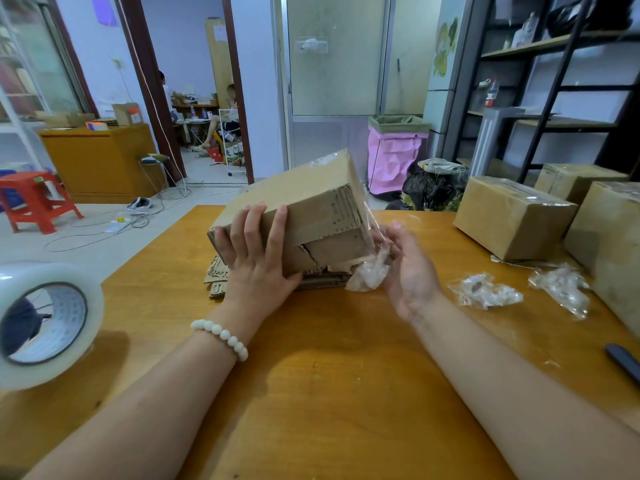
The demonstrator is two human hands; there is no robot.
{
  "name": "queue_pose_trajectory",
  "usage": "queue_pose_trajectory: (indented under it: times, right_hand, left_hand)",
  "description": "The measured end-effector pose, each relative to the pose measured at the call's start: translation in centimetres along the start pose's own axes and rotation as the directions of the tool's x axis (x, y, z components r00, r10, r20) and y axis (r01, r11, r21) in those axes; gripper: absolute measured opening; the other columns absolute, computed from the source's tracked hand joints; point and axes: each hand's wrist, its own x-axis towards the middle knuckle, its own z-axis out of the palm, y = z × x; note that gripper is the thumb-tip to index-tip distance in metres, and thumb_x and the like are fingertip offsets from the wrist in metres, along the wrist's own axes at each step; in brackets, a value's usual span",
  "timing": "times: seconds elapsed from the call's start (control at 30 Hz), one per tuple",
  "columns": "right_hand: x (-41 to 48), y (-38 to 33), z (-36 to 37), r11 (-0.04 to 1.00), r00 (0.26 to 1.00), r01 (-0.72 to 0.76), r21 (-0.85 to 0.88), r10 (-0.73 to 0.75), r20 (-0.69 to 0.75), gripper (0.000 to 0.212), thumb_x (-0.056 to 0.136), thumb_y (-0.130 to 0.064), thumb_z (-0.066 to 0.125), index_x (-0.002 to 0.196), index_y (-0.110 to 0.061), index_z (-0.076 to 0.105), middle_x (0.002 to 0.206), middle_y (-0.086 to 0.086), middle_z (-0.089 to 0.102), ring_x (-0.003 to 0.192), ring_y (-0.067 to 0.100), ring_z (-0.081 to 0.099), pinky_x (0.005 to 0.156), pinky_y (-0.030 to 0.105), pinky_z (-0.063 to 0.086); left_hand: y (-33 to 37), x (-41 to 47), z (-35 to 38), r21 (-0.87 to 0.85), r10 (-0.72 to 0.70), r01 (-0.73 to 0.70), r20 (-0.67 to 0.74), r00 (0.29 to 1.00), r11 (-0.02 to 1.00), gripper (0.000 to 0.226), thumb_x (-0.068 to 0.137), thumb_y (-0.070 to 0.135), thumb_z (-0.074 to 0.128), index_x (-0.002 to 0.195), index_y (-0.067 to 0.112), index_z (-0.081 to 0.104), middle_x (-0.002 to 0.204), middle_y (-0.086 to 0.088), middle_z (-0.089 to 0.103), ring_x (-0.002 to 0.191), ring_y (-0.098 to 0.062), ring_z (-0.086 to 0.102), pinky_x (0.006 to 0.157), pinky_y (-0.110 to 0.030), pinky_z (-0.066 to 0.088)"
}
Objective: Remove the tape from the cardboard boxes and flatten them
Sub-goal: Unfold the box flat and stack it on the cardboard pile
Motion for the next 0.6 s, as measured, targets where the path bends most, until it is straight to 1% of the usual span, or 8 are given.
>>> queue_pose_trajectory:
  times: [0.07, 0.13, 0.23, 0.33, 0.4, 0.5, 0.57, 0.6]
  right_hand:
    - [0.07, 0.17, -0.1, 0.997, 0.999, -0.009, -0.073, 0.006, -0.037, 0.034, 0.087, -0.043, 0.053, 0.097, -0.012, 0.062, 0.082, -0.004, 0.071, 0.084, 0.021, 0.065, 0.095, 0.053, 0.048]
    - [0.18, 0.36, -0.2, 0.995, 0.997, -0.008, -0.095, 0.001, -0.073, 0.025, 0.093, -0.034, 0.052, 0.088, -0.01, 0.058, 0.07, -0.005, 0.069, 0.073, 0.017, 0.065, 0.09, 0.048, 0.052]
    - [0.04, 0.4, -0.1, 0.998, 0.991, -0.04, -0.043, 0.034, -0.128, 0.023, 0.099, -0.023, 0.045, 0.087, -0.008, 0.057, 0.07, -0.001, 0.062, 0.063, 0.013, 0.062, 0.076, 0.039, 0.053]
    - [0.02, 0.49, 0.09, 0.995, 0.991, -0.09, 0.053, 0.095, -0.094, 0.025, 0.101, -0.018, 0.039, 0.09, -0.006, 0.058, 0.071, 0.003, 0.063, 0.059, 0.012, 0.062, 0.065, 0.033, 0.05]
    - [-0.16, 0.31, 0.42, 0.992, 0.993, -0.103, 0.076, 0.107, -0.051, 0.024, 0.103, -0.016, 0.034, 0.091, -0.01, 0.055, 0.072, 0.005, 0.07, 0.061, 0.016, 0.067, 0.062, 0.035, 0.049]
    - [-0.16, 0.06, 0.52, 0.991, 0.999, -0.041, 0.129, 0.043, -0.012, 0.02, 0.102, -0.007, 0.033, 0.097, -0.014, 0.052, 0.093, 0.009, 0.068, 0.075, 0.021, 0.071, 0.055, 0.03, 0.053]
    - [-0.23, 0.02, 0.43, 0.995, 0.999, 0.016, 0.099, -0.02, 0.046, 0.024, 0.101, -0.004, 0.034, 0.093, -0.015, 0.054, 0.095, 0.007, 0.066, 0.078, 0.02, 0.071, 0.053, 0.026, 0.054]
    - [-0.27, 0.12, 0.37, 0.997, 0.995, 0.057, 0.055, -0.061, 0.08, 0.026, 0.101, -0.004, 0.034, 0.09, -0.015, 0.055, 0.094, 0.005, 0.065, 0.079, 0.019, 0.071, 0.057, 0.027, 0.055]
  left_hand:
    - [0.14, -0.14, 0.04, 0.007, 0.024, -0.024, 0.021, 0.999, 1.0, 0.125, 0.049, 0.029, 0.087, 0.146, 0.02, 0.009, 0.141, -0.012, 0.019, 0.132, -0.035, 0.019, 0.111, -0.053, 0.003]
    - [0.19, -0.25, 0.09, 0.004, 0.022, -0.022, 0.036, 0.999, 1.0, 0.123, 0.051, 0.028, 0.087, 0.146, 0.02, 0.008, 0.141, -0.011, 0.019, 0.133, -0.035, 0.019, 0.11, -0.056, 0.005]
    - [0.36, -0.14, -0.02, -0.01, -0.035, 0.035, 0.047, 0.998, 0.999, 0.126, 0.05, 0.025, 0.088, 0.146, 0.022, 0.007, 0.139, -0.009, 0.02, 0.132, -0.033, 0.019, 0.108, -0.066, 0.01]
    - [0.44, 0.12, -0.2, -0.028, -0.119, 0.121, 0.056, 0.991, 0.992, 0.129, 0.049, 0.027, 0.09, 0.145, 0.023, 0.004, 0.138, -0.005, 0.017, 0.132, -0.03, 0.017, 0.107, -0.07, 0.013]
    - [0.39, 0.22, -0.26, -0.043, -0.167, 0.17, 0.064, 0.984, 0.985, 0.128, 0.051, 0.03, 0.09, 0.144, 0.026, 0.001, 0.138, -0.004, 0.015, 0.132, -0.029, 0.015, 0.108, -0.068, 0.01]
    - [0.15, 0.22, -0.24, -0.049, -0.216, 0.219, 0.067, 0.974, 0.974, 0.125, 0.055, 0.035, 0.087, 0.143, 0.029, -0.002, 0.138, -0.002, 0.014, 0.132, -0.029, 0.014, 0.109, -0.067, 0.009]
    - [0.04, 0.25, -0.27, -0.065, -0.244, 0.248, 0.066, 0.968, 0.967, 0.115, 0.062, 0.049, 0.077, 0.143, 0.03, -0.002, 0.138, -0.002, 0.014, 0.132, -0.029, 0.014, 0.109, -0.066, 0.009]
    - [0.01, 0.29, -0.3, -0.074, -0.257, 0.261, 0.062, 0.964, 0.962, 0.11, 0.064, 0.057, 0.069, 0.143, 0.03, -0.002, 0.138, -0.001, 0.014, 0.132, -0.028, 0.015, 0.108, -0.066, 0.009]
